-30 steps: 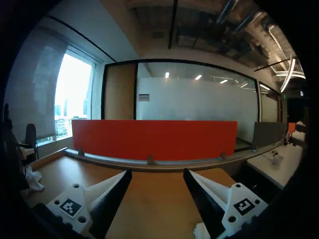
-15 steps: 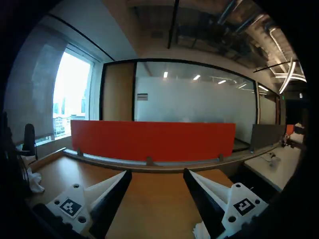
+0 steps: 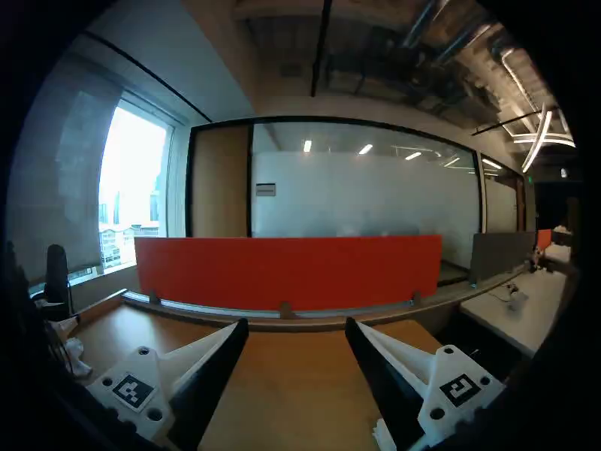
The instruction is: Fold towel
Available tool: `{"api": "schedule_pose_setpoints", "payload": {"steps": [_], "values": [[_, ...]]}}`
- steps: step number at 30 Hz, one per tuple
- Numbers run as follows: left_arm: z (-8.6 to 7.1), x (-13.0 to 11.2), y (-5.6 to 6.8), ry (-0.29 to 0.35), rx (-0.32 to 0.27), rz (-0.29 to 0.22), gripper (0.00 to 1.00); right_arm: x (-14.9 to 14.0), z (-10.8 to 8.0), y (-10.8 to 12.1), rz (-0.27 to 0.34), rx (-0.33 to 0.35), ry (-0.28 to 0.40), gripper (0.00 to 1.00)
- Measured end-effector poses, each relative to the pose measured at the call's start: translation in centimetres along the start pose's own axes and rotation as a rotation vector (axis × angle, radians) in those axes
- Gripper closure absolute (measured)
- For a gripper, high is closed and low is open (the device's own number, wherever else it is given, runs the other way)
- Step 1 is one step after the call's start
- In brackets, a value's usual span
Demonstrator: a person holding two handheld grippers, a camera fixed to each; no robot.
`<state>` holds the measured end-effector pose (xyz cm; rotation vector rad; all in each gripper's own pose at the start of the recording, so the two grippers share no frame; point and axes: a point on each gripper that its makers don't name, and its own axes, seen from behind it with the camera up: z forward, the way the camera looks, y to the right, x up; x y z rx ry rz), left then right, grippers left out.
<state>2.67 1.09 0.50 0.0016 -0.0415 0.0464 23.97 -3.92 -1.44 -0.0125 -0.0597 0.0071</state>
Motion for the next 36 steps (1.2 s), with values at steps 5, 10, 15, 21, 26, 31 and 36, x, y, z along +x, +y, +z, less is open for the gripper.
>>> {"api": "schedule_pose_setpoints", "payload": {"steps": [5,10,15,21,26,31,36], "values": [[0.0,-1.4,-0.1,0.021,0.002,0.000,0.05,-0.2,-0.2,0.1,0.003,-0.010,0.009,0.00],[0.1,-3.6,0.1,0.029,0.000,-0.003,0.06,-0.7,-0.3,0.5,0.010,-0.026,0.033,0.00],[0.1,-5.7,0.4,0.038,0.000,-0.002,0.06,-1.9,-0.2,0.6,0.003,-0.034,0.049,0.00],[0.3,-8.0,0.6,0.056,-0.005,-0.007,0.06,-3.5,-0.2,0.3,-0.005,-0.032,0.066,0.00],[0.5,-9.9,0.7,0.061,-0.003,-0.009,0.05,-4.8,-0.3,0.5,-0.017,-0.037,0.076,0.00],[0.8,-11.3,0.4,0.065,0.006,-0.026,0.06,-5.6,-0.2,0.9,-0.024,-0.045,0.079,0.00],[0.9,-12.3,0.2,0.066,0.013,-0.034,0.06,-6.2,-0.1,1.1,-0.026,-0.045,0.079,0.00]]}}
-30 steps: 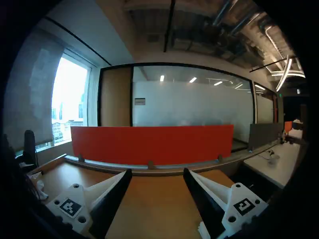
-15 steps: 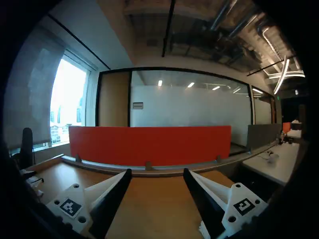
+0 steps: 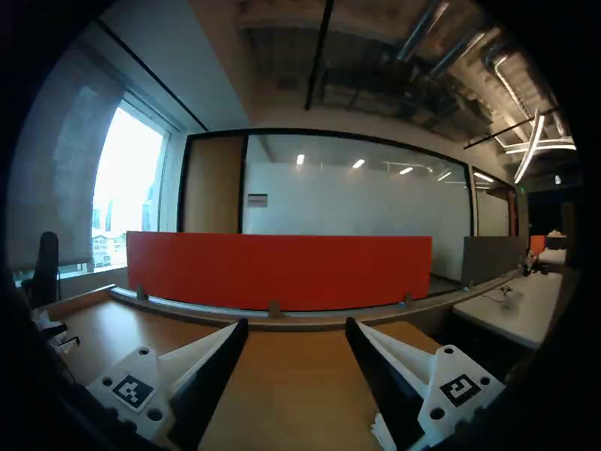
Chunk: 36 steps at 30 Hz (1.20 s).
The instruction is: Fold towel
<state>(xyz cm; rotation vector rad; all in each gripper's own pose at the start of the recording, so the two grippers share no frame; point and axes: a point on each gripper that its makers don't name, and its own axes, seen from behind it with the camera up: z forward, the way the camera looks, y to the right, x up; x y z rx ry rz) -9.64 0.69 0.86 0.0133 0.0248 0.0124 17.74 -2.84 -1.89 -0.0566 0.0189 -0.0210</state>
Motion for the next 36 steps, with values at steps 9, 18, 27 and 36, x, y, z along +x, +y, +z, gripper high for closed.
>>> {"api": "schedule_pose_setpoints", "payload": {"steps": [9,18,27,36], "values": [[0.0,-0.9,-0.2,0.004,0.004,0.003,0.05,-0.4,0.2,0.1,-0.016,0.002,0.000,0.00],[0.1,-1.5,-0.5,0.007,0.007,-0.006,0.06,-0.8,0.1,0.4,-0.020,-0.005,-0.006,0.00],[0.1,-1.6,-0.6,0.007,0.006,-0.011,0.05,-0.9,-0.1,0.6,-0.030,-0.010,-0.009,0.00],[0.2,-1.8,-0.6,0.006,0.006,-0.012,0.05,-1.1,0.0,0.6,-0.032,-0.007,-0.011,0.00]]}}
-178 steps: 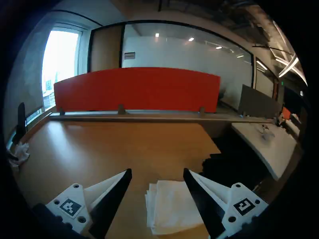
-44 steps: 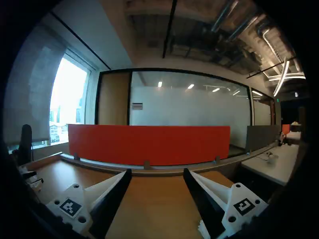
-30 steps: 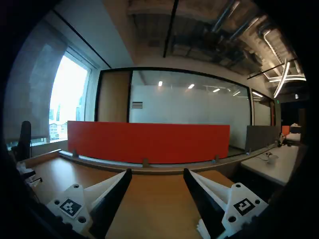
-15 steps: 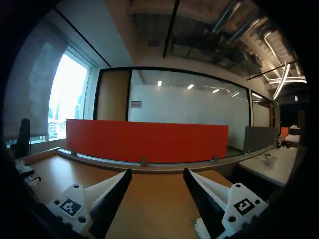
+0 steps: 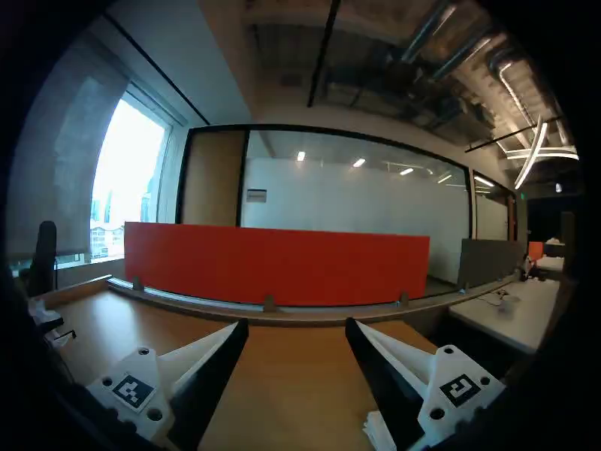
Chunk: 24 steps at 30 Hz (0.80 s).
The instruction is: Fold towel
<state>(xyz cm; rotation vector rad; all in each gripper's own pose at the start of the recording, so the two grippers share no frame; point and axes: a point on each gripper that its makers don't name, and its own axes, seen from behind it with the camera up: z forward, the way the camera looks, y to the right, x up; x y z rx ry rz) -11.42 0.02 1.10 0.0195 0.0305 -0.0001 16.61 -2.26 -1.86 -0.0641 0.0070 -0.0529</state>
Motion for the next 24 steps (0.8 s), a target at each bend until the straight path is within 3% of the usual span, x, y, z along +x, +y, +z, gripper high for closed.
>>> {"api": "schedule_pose_setpoints", "payload": {"steps": [11,24], "values": [[0.1,-0.1,0.0,-0.001,0.000,0.001,0.04,-0.1,0.3,0.2,-0.007,0.008,0.014,0.00],[0.1,-0.3,0.1,0.000,0.000,0.000,0.04,-3.5,1.0,2.2,-0.025,0.011,0.007,0.00]]}}
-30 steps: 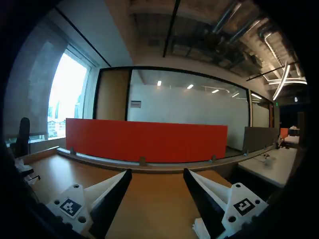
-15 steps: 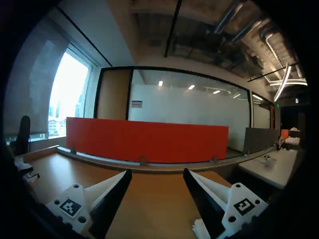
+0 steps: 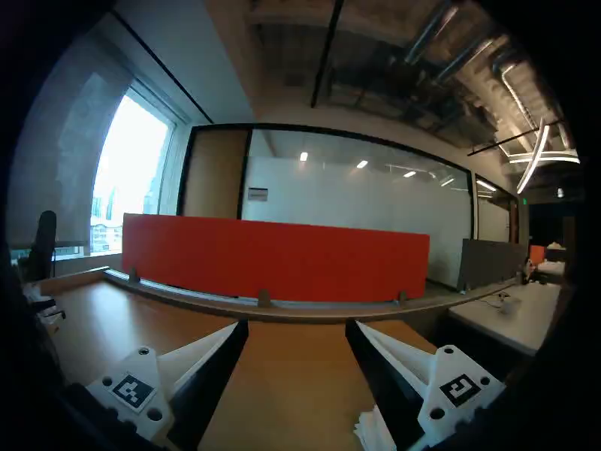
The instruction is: Fold towel
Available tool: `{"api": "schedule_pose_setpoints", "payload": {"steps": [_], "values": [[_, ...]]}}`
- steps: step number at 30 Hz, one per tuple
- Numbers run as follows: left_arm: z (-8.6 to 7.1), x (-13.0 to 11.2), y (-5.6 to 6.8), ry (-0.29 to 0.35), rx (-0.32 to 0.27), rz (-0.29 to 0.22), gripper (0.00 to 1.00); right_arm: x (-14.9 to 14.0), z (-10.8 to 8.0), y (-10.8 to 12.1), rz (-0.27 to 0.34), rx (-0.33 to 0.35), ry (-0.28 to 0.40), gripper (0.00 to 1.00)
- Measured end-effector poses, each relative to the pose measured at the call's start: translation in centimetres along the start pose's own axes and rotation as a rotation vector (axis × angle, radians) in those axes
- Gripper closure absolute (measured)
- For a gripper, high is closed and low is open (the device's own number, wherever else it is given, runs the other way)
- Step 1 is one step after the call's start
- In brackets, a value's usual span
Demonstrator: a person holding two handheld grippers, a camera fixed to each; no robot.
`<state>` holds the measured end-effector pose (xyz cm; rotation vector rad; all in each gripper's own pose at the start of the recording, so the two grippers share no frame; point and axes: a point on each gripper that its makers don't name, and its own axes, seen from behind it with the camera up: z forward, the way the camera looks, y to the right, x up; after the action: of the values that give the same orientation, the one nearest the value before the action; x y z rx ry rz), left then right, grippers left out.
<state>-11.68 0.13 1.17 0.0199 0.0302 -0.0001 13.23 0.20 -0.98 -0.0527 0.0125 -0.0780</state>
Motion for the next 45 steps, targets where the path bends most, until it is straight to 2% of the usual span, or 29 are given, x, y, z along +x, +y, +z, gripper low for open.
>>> {"api": "schedule_pose_setpoints", "payload": {"steps": [20,26,45], "values": [[0.0,-0.1,0.1,0.000,0.000,0.000,0.04,-8.7,0.6,-0.8,0.025,0.043,0.001,0.00],[0.0,-0.1,0.1,0.000,0.000,0.000,0.04,-10.9,0.9,-0.5,0.066,0.034,-0.009,0.00],[0.0,-0.1,0.2,0.000,0.000,0.000,0.04,-13.2,1.4,0.0,0.137,0.030,-0.022,0.00]]}}
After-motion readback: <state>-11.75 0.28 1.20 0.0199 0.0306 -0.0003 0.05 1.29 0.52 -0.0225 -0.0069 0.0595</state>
